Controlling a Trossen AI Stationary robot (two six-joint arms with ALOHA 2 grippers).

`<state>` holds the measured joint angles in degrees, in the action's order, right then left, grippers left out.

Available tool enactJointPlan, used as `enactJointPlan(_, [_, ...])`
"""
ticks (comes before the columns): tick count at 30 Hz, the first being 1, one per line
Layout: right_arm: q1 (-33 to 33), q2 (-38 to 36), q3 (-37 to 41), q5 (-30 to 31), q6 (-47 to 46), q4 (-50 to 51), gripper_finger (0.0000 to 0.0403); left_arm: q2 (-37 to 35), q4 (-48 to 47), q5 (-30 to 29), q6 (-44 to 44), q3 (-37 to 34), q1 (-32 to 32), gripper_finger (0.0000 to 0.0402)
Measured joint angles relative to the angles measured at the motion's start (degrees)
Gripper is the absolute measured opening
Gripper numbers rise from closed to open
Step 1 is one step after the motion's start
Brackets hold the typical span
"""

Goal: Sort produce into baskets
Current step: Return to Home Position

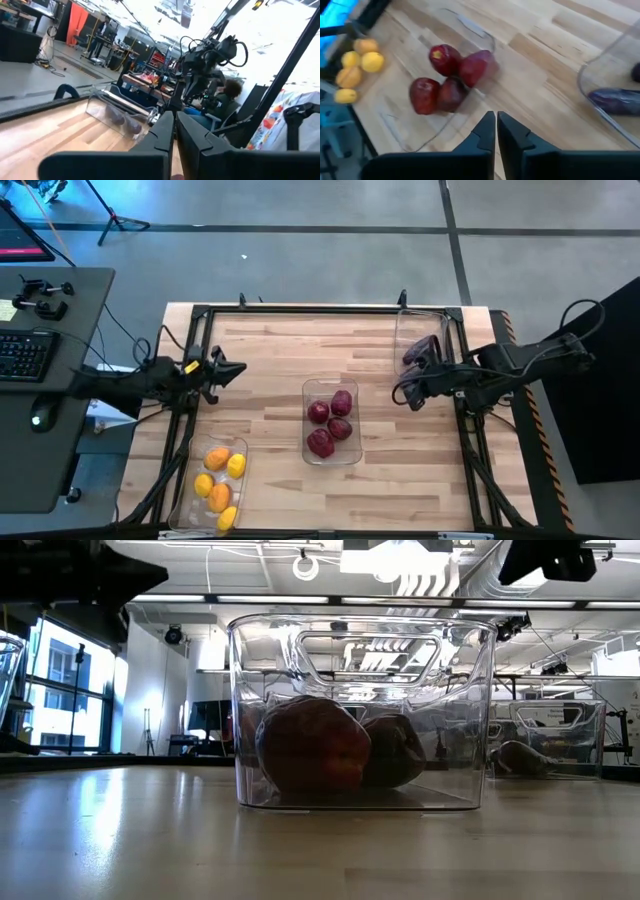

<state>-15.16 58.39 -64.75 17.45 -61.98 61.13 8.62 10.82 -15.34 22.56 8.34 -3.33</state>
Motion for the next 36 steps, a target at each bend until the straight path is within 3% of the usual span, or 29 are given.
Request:
enactJointPlan(8, [-2.9,0.0,0.0,1.6,0.8,-6.3,0.0001,-8.6,-0.6,1.7,1.8,-4.9,0.0,0.0001])
enactJointPlan(15, [-8.9,-0.4,0.3,4.6,-3.8,-6.8,0.0000,-8.4,-0.5,3.7,1.9,-5.0,0.0,0.0000])
enactJointPlan(20, [-13.8,-5.0,11.5,4.1,-9.5,-19.4,0.0000,-8.4,-0.6,4.6,1.9,-5.0,0.0,0.0000])
enactJointPlan(26, [-13.1,-16.0,25.2,7.4,-3.5,-30.6,0.0000,-8.4,-0.3,4.5,0.9,-5.0,0.0,0.0000])
enactJointPlan(32, [-12.4,-32.8,33.7,7.8,7.3,-31.0,0.0000,-8.4,-1.2,4.5,1.2,-5.0,0.0,0.0000])
enactJointPlan(36, [-13.4,-44.6,41.4,7.0,16.9,-37.2,0.0000,-8.4,-3.3,4.5,-0.2,-5.0,0.0,0.0000])
